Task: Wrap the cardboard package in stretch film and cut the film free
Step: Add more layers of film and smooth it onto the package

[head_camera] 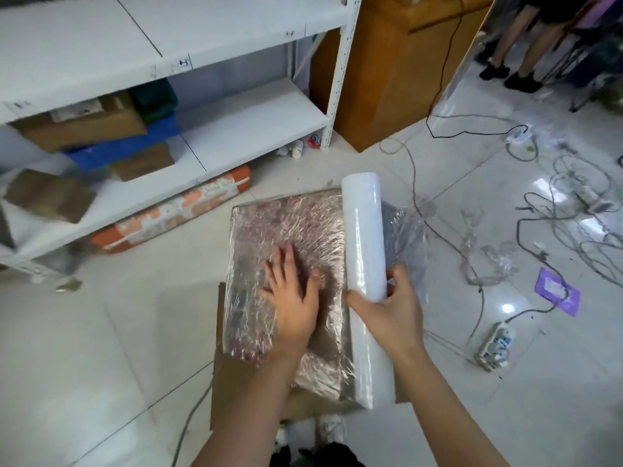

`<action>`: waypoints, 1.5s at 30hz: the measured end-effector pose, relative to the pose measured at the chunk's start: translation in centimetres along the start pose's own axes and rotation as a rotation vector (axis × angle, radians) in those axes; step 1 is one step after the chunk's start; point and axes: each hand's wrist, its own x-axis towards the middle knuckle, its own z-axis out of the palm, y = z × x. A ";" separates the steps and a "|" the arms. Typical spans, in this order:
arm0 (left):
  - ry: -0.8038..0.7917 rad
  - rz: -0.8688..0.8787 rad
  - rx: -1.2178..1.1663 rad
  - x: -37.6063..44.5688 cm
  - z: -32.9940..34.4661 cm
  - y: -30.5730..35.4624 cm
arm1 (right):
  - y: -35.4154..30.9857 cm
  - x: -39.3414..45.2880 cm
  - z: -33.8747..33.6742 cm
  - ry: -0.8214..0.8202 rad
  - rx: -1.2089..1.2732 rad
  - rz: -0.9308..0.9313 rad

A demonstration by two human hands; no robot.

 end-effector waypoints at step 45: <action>0.027 -0.335 -0.826 -0.4 -6.7 -13.6 | 4.1 -7.6 17.0 -0.348 -0.120 -0.173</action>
